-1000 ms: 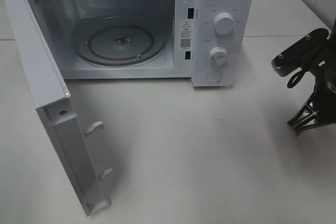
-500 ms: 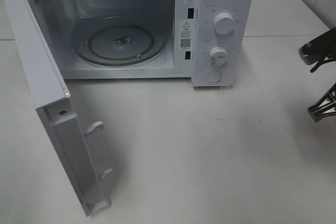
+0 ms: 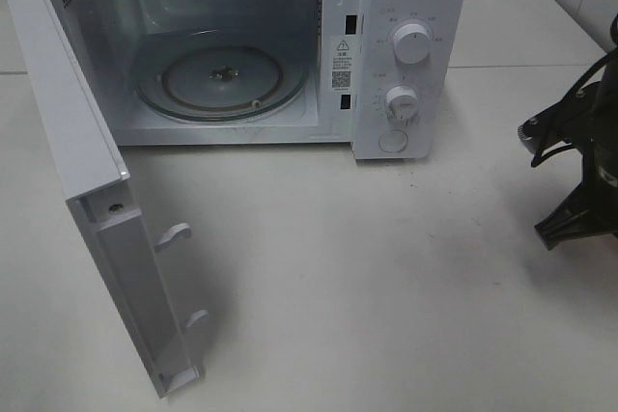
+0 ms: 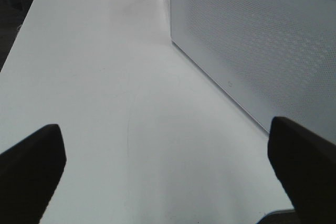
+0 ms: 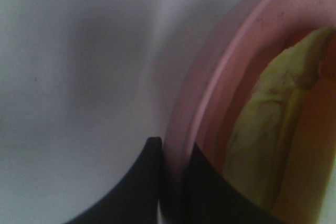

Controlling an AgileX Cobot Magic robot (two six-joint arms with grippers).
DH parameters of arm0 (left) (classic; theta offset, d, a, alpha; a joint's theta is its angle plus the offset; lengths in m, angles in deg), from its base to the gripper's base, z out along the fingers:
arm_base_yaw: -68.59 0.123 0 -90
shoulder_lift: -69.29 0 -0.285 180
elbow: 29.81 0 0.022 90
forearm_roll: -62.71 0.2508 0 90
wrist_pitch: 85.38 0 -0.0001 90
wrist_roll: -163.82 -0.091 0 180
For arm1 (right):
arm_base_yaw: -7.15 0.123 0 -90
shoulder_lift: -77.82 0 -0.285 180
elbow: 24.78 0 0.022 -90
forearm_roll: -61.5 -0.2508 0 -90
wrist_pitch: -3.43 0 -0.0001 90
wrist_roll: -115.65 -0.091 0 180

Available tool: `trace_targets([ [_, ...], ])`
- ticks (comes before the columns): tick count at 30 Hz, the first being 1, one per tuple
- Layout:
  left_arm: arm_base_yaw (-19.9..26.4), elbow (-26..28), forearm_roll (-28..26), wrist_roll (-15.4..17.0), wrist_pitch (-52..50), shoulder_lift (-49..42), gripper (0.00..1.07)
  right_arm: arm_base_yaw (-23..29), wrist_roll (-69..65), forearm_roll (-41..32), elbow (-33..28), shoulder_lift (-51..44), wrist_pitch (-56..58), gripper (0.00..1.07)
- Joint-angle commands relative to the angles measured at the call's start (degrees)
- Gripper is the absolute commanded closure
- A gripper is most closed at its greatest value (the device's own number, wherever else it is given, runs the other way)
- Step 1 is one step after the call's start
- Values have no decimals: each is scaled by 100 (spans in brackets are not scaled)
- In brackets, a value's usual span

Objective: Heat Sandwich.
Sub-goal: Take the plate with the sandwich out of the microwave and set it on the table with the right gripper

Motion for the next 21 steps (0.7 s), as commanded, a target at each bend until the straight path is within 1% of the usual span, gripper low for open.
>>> trace_targets([
  [1,23,-17,-6,23,-92,-149,5,-29,-327,401,29,201,0,105],
  [7,23,-17,-6,23,-92,-149,5,-29,-636,642,29,539,-264,105],
  [16,23,-17,-6,23,-92,-149,5,-29,-710,751,29,1186,-430,105],
  [21,23,-17,-6,23,-92,-149,5,-29,-751,756,29,1255,-510,103],
])
